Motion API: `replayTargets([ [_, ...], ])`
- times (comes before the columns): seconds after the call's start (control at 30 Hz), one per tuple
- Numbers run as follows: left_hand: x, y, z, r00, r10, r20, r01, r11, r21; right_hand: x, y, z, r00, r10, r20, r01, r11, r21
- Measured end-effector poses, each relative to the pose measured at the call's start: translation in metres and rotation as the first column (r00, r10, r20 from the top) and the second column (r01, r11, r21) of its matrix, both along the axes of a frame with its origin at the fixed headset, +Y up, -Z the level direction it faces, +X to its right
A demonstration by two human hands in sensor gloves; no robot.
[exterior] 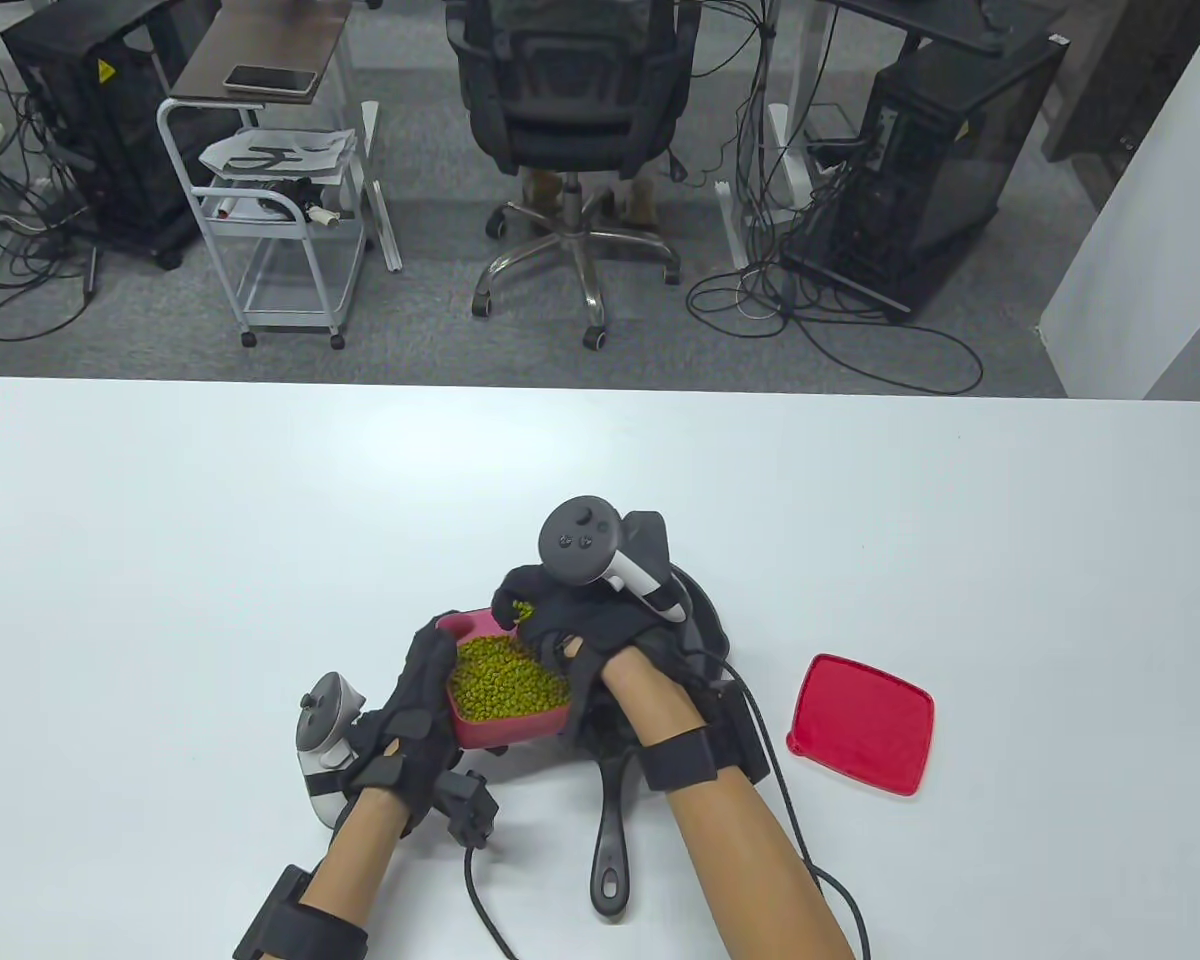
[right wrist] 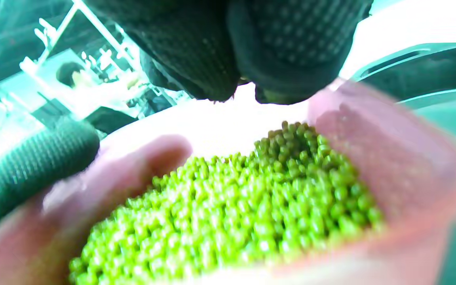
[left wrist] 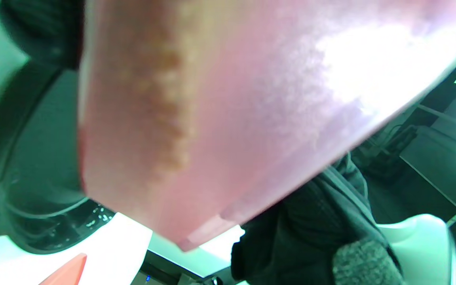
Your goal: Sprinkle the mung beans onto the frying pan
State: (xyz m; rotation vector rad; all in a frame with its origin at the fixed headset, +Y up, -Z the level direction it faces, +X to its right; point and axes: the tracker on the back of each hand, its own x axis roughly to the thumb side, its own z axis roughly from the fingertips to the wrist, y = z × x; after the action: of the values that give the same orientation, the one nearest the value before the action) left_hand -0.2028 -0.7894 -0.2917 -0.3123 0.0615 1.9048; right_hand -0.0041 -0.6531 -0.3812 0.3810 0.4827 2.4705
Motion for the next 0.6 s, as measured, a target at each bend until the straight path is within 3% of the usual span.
replayTargets([
  [0.27, -0.005, -0.001, -0.002, 1.000, -0.004, -0.010, 0.004, 1.000, -0.009, 0.038, -0.021, -0.024, 0.988, -0.080, 0.131, 0.090, 0.993, -0.073],
  [0.43, -0.009, -0.001, -0.004, 1.000, -0.001, -0.021, 0.000, 1.000, -0.013, 0.046, -0.047, -0.033, 0.986, 0.014, 0.167, 0.008, 0.992, -0.127],
  [0.6, -0.012, -0.001, -0.004, 1.000, 0.000, -0.024, 0.000, 1.000, -0.011, 0.043, -0.063, -0.041, 0.977, 0.107, 0.183, -0.088, 0.990, -0.113],
])
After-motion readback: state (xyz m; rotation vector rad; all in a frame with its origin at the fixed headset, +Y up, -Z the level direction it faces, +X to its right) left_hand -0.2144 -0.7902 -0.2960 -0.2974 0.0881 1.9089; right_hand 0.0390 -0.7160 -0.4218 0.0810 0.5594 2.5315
